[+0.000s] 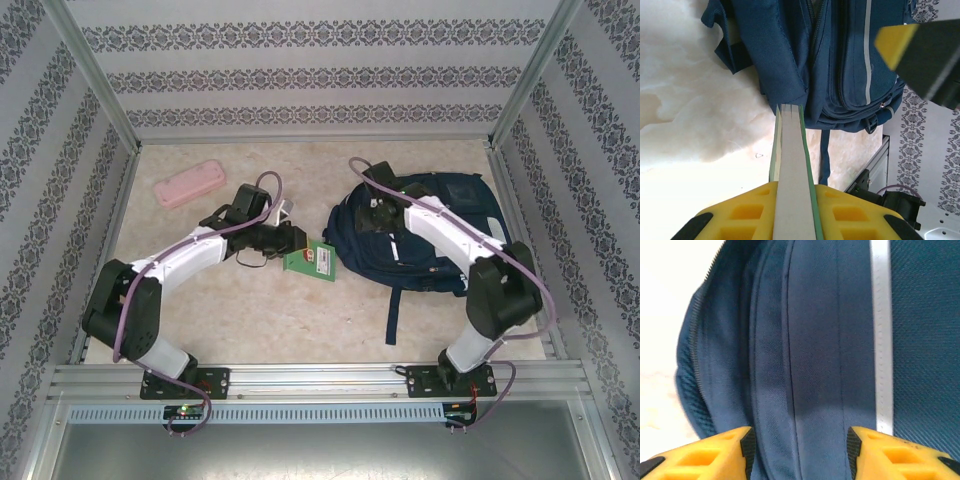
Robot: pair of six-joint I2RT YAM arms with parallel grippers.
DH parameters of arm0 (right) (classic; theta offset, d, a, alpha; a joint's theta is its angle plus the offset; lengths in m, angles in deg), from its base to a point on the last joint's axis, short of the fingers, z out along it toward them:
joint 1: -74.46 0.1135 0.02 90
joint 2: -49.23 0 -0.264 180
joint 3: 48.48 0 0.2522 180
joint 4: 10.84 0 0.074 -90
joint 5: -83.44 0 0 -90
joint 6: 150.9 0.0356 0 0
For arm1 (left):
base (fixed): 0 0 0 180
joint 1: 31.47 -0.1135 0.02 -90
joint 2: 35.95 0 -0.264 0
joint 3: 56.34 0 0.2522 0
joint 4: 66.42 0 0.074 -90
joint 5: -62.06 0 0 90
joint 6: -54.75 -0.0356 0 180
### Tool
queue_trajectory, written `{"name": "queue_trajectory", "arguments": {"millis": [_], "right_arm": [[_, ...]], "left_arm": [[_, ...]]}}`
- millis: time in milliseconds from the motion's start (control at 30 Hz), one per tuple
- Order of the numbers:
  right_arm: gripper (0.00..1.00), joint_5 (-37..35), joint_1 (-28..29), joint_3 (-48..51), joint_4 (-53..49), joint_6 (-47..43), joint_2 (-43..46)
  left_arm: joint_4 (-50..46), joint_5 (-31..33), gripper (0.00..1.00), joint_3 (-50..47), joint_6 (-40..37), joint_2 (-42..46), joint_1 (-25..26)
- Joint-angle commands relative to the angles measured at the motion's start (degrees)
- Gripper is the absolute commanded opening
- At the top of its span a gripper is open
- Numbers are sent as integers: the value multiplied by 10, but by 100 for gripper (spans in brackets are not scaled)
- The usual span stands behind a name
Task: Pack the student bag
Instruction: Pick up the book at the center of the table, then open the student bag at the middle-right of the table, then place the book in the student bag.
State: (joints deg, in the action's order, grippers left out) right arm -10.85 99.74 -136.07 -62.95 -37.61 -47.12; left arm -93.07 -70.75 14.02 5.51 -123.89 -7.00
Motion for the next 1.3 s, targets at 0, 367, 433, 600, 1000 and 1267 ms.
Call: {"name": "queue_trajectory", "arguments": {"millis": [0,367,433,600,1000,1267], "right_arm": [[53,-35,2,-28,-31,-31,-41],[10,-101,28,-60,-54,-56,-134],[0,-101,32,-50,-45,-53,-112],[0,-101,35,-42,-44,-53,-19],[0,-14,-9,-80,-75,-56,189],[0,67,-42,-119,-93,-33,242]], "left_arm": [[10,3,0,-17,12,31,-11],[7,9,0,-39,18,59,-18],[8,11,0,-35,21,60,-18],[36,13,0,-21,42,48,-19],[201,81,0,70,161,-53,-9],[245,80,0,228,182,-204,69]]}}
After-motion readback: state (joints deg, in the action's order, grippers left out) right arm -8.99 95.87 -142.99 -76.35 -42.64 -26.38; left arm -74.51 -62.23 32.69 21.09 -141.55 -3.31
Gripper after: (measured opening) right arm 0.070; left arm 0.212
